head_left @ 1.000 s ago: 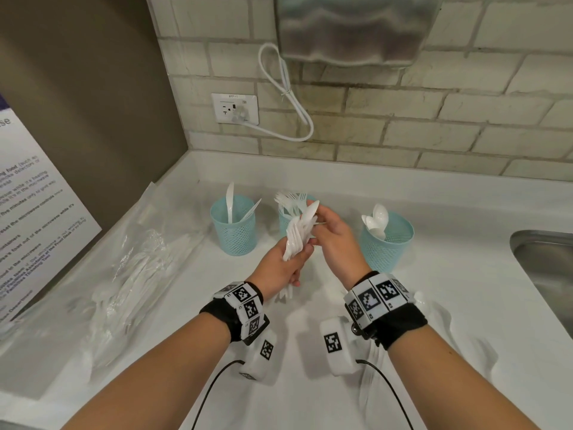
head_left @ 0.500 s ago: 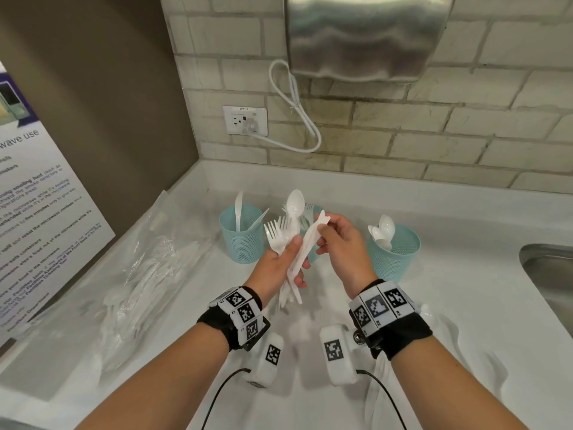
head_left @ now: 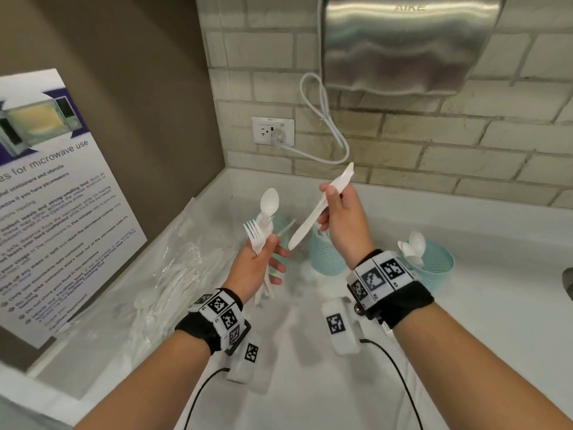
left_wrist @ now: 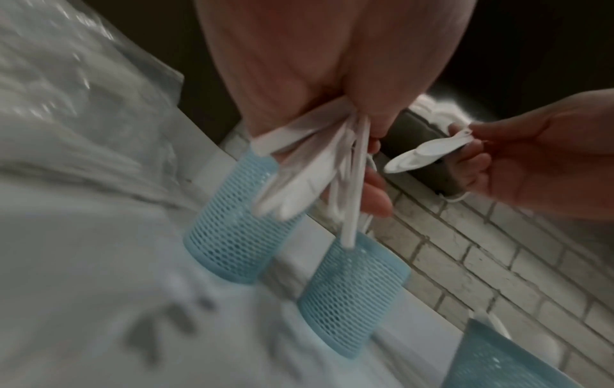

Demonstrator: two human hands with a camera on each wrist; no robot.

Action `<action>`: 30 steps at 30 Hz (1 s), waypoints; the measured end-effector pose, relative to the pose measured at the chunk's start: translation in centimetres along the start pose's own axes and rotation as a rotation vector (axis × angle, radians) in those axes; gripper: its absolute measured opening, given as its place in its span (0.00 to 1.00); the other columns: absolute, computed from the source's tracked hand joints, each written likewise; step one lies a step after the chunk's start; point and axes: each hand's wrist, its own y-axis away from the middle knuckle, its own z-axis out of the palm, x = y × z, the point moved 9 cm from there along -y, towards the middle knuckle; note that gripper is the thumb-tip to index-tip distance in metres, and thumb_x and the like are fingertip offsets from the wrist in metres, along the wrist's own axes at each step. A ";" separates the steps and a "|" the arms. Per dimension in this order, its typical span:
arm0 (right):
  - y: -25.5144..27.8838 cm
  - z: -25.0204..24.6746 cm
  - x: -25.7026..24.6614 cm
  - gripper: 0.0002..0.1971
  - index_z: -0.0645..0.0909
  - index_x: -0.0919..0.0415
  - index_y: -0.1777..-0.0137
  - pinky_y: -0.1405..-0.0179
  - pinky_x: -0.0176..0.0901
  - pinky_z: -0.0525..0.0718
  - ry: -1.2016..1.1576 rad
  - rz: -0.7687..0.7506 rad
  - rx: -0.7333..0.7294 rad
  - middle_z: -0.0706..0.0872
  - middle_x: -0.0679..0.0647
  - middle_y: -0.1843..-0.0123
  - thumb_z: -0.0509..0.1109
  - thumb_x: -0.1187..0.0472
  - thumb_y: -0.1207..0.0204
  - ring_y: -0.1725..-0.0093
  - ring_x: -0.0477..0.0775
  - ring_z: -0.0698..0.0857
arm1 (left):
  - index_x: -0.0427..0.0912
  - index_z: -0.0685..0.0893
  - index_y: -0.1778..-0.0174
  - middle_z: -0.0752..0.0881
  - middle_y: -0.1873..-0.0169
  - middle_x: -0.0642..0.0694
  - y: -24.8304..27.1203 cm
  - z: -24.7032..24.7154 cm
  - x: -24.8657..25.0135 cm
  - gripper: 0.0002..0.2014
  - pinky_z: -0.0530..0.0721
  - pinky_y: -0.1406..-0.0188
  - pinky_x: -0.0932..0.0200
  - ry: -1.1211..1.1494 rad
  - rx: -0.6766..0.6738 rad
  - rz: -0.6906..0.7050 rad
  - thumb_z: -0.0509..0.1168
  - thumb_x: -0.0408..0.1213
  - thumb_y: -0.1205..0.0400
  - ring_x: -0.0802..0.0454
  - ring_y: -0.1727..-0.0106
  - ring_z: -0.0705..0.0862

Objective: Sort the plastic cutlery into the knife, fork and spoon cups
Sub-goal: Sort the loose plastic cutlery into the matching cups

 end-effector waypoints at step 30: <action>0.4 6.5 -0.1 0.07 0.86 0.54 0.52 0.55 0.29 0.77 0.262 -0.250 -0.240 0.81 0.46 0.52 0.75 0.64 0.28 0.62 0.44 0.80 | 0.44 0.79 0.45 0.76 0.73 0.48 -1.9 -1.2 2.0 0.07 0.72 0.75 0.59 -0.108 -0.084 0.179 0.63 0.40 0.16 0.58 0.78 0.71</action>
